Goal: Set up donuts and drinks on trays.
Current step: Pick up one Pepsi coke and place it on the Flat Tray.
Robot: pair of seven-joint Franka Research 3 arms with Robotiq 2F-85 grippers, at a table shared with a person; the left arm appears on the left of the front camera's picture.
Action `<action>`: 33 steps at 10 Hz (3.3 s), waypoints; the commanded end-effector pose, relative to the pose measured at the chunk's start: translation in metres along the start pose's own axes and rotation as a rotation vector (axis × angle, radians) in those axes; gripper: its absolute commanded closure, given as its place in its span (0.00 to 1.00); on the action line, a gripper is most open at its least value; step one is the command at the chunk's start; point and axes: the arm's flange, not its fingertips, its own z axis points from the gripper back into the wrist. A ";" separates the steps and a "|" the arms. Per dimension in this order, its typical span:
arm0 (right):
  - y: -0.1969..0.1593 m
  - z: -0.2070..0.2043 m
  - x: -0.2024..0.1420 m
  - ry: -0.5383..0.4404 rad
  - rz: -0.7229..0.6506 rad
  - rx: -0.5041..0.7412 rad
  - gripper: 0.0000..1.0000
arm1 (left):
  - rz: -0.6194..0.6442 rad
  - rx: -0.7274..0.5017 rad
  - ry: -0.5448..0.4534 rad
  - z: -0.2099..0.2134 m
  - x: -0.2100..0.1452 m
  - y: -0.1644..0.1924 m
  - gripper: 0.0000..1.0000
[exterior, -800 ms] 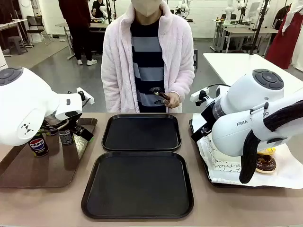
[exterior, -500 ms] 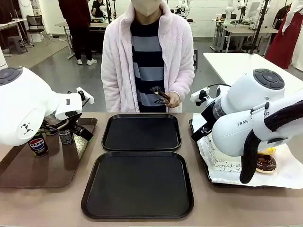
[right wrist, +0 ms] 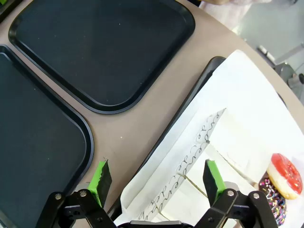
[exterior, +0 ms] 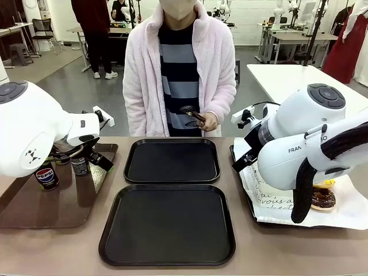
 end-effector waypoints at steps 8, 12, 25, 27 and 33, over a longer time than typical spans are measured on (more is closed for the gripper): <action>0.000 0.000 0.000 0.000 0.000 0.000 0.00 | 0.000 0.000 0.000 0.000 0.000 0.000 0.00; 0.003 0.086 -0.031 0.066 0.082 0.025 0.00 | -0.090 0.012 0.052 0.075 -0.041 -0.015 0.00; -0.073 0.183 -0.056 0.072 -0.153 0.454 0.00 | 0.130 -0.390 0.033 0.163 -0.019 0.049 0.00; -0.126 0.181 -0.085 -0.088 -0.464 0.707 0.00 | 0.316 -0.721 -0.086 0.175 -0.032 0.086 0.00; -0.277 0.188 -0.184 -0.172 -0.864 0.871 0.00 | 0.617 -1.051 -0.210 0.161 -0.101 0.194 0.00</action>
